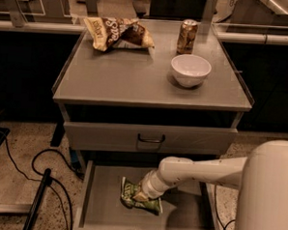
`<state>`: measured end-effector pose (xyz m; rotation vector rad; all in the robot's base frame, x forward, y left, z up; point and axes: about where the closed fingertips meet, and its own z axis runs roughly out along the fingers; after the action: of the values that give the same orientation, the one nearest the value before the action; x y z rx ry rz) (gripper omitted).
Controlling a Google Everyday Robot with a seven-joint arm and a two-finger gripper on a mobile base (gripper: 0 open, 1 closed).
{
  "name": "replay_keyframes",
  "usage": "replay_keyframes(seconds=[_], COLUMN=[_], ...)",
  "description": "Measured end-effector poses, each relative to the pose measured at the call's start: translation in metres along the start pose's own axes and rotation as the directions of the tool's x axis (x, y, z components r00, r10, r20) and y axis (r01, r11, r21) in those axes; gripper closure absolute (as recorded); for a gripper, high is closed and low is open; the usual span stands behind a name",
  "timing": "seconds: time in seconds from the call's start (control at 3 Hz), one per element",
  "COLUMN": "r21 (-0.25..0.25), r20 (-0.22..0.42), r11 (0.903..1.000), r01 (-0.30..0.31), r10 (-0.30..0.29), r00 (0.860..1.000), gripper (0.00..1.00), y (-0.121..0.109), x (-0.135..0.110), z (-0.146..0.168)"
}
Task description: Pick green jalapeno chip bag from middle drawer and place on counter
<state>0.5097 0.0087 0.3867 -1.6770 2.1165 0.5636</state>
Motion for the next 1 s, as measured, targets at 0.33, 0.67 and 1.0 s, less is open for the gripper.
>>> replay_keyframes(seconds=[0.33,0.67,1.0], r21=[0.025,0.107,0.147], r20=[0.003,0.0,0.002], r11=[0.9986,0.9918,0.988], r01=[-0.047,-0.07,-0.048], r10=[0.047,0.071,0.048], r00=[0.999,0.997,0.999], gripper=[1.0,1.0,1.0], y=[0.0,-0.002,-0.009], x=[-0.02,-0.042,-0.056], z=[-0.052,-0.115,-0.136])
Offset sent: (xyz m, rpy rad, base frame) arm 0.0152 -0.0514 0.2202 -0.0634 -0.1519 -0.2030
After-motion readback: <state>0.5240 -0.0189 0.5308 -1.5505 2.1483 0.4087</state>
